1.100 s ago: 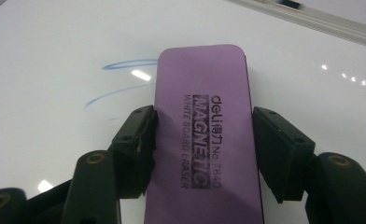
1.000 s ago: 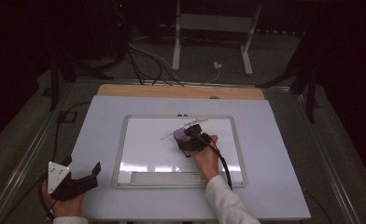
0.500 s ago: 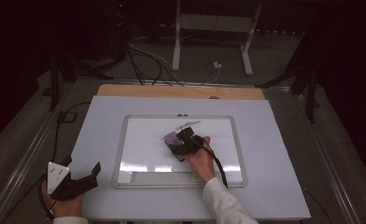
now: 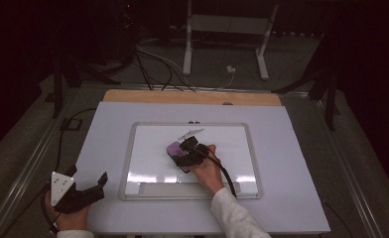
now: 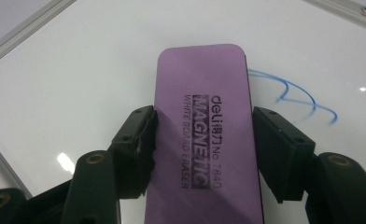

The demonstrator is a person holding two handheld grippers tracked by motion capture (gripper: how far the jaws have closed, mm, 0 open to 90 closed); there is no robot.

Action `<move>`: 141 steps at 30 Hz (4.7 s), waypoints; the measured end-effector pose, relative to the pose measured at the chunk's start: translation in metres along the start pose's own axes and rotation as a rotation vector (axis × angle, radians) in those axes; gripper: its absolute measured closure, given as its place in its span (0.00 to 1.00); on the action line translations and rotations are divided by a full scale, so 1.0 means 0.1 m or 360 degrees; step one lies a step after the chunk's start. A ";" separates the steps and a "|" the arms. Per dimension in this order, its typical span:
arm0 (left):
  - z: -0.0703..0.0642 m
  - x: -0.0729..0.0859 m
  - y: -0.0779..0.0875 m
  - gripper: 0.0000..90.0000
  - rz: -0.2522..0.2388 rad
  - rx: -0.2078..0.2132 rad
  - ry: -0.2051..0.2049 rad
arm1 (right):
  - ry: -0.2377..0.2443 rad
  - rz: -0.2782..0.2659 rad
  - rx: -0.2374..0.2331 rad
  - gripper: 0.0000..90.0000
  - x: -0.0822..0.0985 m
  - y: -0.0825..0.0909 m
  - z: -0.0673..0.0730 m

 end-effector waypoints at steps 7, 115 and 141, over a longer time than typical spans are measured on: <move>0.01 0.00 0.00 0.01 -0.0002 0.0001 0.0009 | -0.0215 -0.0072 0.0161 0.47 -0.02 0.14 -0.45; -0.01 0.02 -0.01 0.01 0.0014 -0.0004 -0.0005 | -0.0378 -0.0045 0.0257 0.46 0.57 0.79 -0.73; -0.02 0.01 -0.02 0.01 0.0013 -0.0001 -0.0012 | -0.0017 -0.0098 0.0321 0.36 0.66 0.83 -0.46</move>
Point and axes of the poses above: each handheld gripper's, and its own axes: y roughly backward along the jaws, x roughly out of its underside, z roughly to its left, the point moved 6 cm from there along -y, roughly forward along the jaws, and after that the axes turned 14 degrees about -x, right-handed, at the moved point
